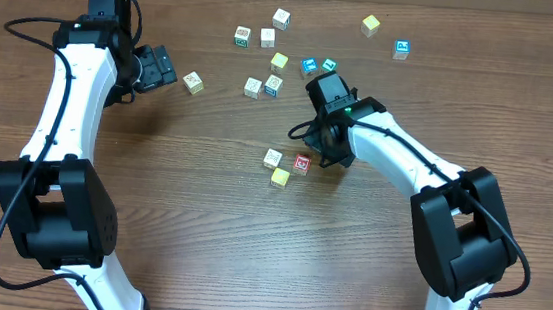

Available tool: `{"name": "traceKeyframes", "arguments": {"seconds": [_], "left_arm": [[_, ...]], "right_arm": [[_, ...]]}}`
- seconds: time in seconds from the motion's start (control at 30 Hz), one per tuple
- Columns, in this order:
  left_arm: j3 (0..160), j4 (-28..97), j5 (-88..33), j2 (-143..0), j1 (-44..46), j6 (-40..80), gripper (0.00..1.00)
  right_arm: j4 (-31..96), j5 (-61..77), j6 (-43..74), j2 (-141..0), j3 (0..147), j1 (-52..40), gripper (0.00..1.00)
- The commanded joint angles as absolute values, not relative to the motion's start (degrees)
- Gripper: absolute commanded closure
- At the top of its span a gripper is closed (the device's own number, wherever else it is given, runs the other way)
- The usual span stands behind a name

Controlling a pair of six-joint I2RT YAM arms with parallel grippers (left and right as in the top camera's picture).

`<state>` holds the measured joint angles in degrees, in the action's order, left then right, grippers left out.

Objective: Form a circle
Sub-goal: 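Open the right gripper to release the red block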

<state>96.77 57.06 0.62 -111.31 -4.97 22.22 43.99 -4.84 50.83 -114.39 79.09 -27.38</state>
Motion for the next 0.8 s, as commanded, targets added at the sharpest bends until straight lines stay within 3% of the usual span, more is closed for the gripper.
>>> {"name": "traceKeyframes", "arguments": {"seconds": [0.0, 0.77], "left_arm": [[97.67, 56.97, 0.23, -111.74, -4.86, 22.74, 0.0], [97.67, 56.97, 0.23, -111.74, -4.86, 22.74, 0.0]], "right_arm": [[45.45, -4.25, 50.81, -114.89, 78.7, -26.59, 0.96], [46.78, 1.21, 51.05, -114.89, 76.84, -30.06, 0.96]]}}
